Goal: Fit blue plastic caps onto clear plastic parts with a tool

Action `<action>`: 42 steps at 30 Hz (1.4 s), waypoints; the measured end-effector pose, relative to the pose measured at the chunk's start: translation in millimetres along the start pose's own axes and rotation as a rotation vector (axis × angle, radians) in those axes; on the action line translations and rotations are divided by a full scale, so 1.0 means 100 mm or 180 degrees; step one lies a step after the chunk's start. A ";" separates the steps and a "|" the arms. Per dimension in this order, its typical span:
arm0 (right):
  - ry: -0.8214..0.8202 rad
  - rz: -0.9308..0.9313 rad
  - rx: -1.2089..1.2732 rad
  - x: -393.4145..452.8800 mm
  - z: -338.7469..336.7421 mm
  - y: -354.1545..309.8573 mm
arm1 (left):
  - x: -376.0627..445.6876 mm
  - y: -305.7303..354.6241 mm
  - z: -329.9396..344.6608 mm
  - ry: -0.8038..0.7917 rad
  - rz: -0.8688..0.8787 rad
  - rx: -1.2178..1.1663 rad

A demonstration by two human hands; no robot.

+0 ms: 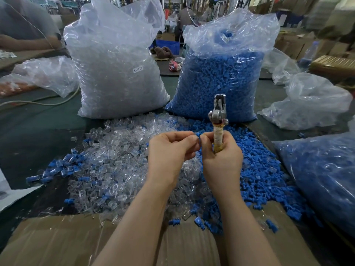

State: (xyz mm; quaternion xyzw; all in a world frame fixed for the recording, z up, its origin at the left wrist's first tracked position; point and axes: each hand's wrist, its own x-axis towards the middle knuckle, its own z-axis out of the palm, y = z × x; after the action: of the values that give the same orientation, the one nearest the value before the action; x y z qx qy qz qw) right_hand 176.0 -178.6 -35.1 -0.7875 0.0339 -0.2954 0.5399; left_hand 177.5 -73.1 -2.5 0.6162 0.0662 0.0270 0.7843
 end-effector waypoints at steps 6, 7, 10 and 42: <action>-0.0105 0.0188 -0.0025 0.02 0.01 0.01 | -0.01 -0.02 0.02 0.0092 0.0351 0.0389; -0.0136 0.0243 -0.0007 0.02 0.01 0.00 | -0.01 -0.02 0.01 0.0117 0.0427 0.0465; -0.0240 0.0389 0.0187 0.04 0.01 -0.02 | 0.01 -0.04 0.00 0.0150 0.0575 0.0638; -0.2381 0.0533 -0.0406 0.10 -0.18 0.04 | 0.17 -0.09 -0.22 0.0394 0.0566 -0.0033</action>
State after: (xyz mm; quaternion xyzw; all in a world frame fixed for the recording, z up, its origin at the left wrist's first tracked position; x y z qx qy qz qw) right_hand 176.6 -198.9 -29.9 -0.8673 -0.0829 0.0600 0.4872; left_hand 190.6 -52.1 -17.7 0.6127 0.0595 0.1349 0.7764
